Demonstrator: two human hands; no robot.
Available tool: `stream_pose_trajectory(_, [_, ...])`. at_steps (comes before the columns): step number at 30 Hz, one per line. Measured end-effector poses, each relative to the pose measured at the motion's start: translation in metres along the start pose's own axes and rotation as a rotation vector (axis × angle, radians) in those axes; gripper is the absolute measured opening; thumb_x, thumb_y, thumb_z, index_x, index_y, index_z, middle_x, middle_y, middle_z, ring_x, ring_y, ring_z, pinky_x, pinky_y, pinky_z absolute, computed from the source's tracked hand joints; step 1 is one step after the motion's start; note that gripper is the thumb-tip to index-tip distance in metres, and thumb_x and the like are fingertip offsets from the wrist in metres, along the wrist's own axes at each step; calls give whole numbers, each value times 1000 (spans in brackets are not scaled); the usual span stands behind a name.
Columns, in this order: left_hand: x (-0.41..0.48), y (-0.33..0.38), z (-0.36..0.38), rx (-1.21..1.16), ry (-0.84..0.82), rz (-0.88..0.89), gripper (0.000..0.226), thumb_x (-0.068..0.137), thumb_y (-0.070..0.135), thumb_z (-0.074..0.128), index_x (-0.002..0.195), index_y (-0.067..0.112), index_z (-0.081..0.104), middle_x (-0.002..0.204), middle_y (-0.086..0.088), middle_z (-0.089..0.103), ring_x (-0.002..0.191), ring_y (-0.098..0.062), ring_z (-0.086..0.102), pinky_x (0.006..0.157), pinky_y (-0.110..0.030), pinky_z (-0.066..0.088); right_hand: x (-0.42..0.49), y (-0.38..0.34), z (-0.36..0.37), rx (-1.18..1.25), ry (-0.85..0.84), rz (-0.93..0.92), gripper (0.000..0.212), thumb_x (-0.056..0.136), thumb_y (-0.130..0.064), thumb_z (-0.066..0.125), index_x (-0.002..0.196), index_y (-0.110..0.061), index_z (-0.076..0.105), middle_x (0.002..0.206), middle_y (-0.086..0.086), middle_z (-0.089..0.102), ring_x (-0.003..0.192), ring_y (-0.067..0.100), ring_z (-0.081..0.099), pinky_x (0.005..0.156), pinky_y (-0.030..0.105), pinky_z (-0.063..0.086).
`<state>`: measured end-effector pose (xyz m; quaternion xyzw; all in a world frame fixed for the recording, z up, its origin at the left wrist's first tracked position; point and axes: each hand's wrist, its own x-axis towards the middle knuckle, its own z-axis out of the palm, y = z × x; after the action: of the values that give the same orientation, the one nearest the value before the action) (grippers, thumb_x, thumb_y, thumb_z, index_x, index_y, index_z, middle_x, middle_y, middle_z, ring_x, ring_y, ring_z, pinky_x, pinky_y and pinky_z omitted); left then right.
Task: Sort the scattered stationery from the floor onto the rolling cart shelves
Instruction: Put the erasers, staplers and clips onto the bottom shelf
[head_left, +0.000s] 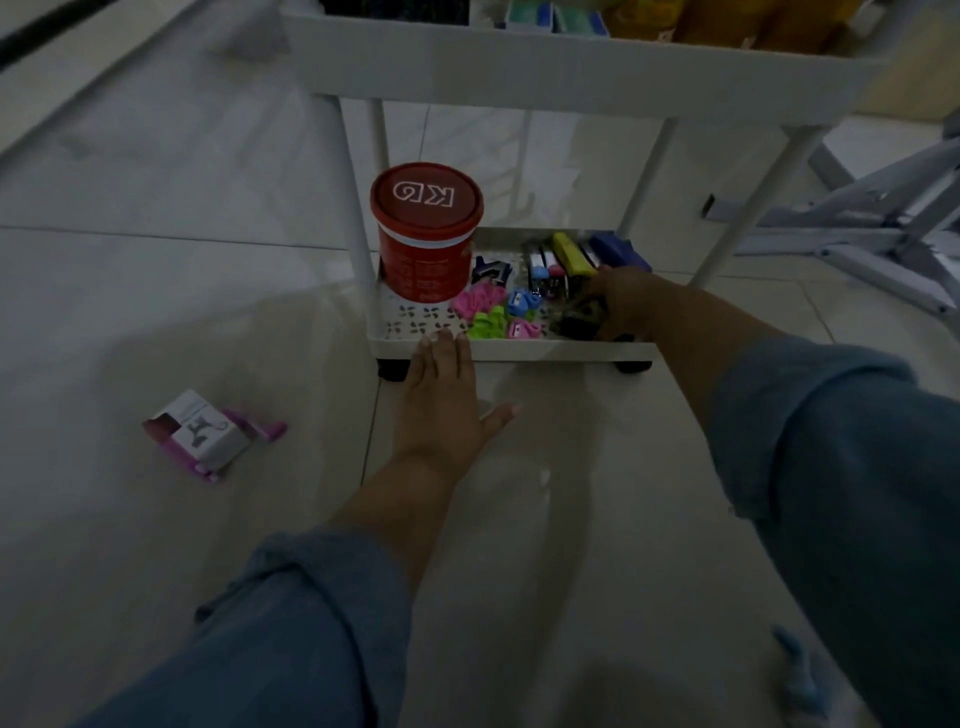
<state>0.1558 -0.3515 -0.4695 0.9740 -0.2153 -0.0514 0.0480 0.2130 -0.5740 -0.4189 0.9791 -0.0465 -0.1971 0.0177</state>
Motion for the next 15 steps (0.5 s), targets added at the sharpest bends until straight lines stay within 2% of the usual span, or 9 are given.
stream_pose_trajectory(4, [2, 1, 5, 32, -2, 3, 91, 91, 64, 27, 148, 2, -7, 158, -18, -4, 146, -32, -1, 118, -35, -4, -2, 6, -5, 137, -21, 15, 64, 81, -28, 72, 138, -15, 46, 139, 10, 46, 124, 29, 46, 102, 33, 38])
stream_pose_trajectory(6, [3, 1, 7, 31, 2, -3, 91, 91, 64, 27, 148, 2, -7, 158, -18, -4, 146, -32, -2, 118, -35, -4, -3, 4, -6, 234, 23, 10, 55, 86, -35, 65, 134, -14, 51, 139, 9, 48, 125, 27, 46, 101, 30, 36])
stream_pose_trajectory(8, [3, 1, 7, 22, 1, -7, 91, 90, 65, 27, 148, 2, -7, 158, -17, -3, 146, -32, -2, 118, -35, -4, -3, -2, -3, 269, 74, -14, 43, 91, -31, 58, 130, -13, 55, 137, 9, 51, 123, 26, 46, 98, 27, 35])
stream_pose_trajectory(11, [3, 2, 7, 22, -4, -8, 92, 90, 65, 27, 149, 2, -5, 158, -17, -2, 146, -32, 0, 119, -35, -2, -5, -10, 3, 250, 54, -32, 38, 93, -23, 55, 130, -13, 56, 136, 8, 52, 123, 27, 45, 98, 25, 33])
stream_pose_trajectory(15, [4, 2, 6, 32, -5, -6, 92, 90, 65, 27, 149, 2, -3, 157, -18, 1, 146, -33, 2, 119, -36, -1, -8, -5, 4, 297, -12, -4, 36, 94, -29, 52, 126, -11, 58, 134, 9, 52, 120, 26, 48, 98, 27, 36])
